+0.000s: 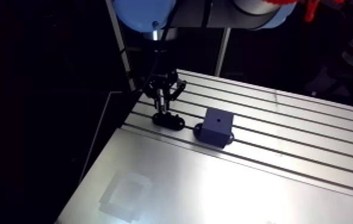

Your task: Pick up the M10 bolt and insert it into the hole until fully seated.

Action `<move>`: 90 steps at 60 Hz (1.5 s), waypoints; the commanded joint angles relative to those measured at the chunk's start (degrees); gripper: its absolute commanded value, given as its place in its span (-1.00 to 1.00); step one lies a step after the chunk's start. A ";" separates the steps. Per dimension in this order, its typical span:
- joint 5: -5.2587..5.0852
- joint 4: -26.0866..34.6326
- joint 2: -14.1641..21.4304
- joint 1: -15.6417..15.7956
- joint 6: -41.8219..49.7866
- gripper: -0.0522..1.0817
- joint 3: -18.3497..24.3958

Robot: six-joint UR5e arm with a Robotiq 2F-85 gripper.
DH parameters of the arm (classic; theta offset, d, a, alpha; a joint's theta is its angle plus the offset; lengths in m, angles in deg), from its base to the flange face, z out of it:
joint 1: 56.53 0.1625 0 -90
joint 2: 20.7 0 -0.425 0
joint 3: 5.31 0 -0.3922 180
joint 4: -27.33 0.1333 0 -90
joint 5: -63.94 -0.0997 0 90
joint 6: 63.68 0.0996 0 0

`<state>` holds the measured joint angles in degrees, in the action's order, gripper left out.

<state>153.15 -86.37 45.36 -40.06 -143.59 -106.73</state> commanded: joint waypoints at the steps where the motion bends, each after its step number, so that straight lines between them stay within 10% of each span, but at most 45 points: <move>1: 0.20 0.10 0.48 -0.20 -0.28 0.58 0.30; 58: 0.39 4.06 9.96 -10.01 -4.50 0.99 8.06; 90: 0.56 23.54 10.18 -14.00 -8.59 0.99 14.98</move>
<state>153.60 -68.15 55.55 -52.98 -151.14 -93.04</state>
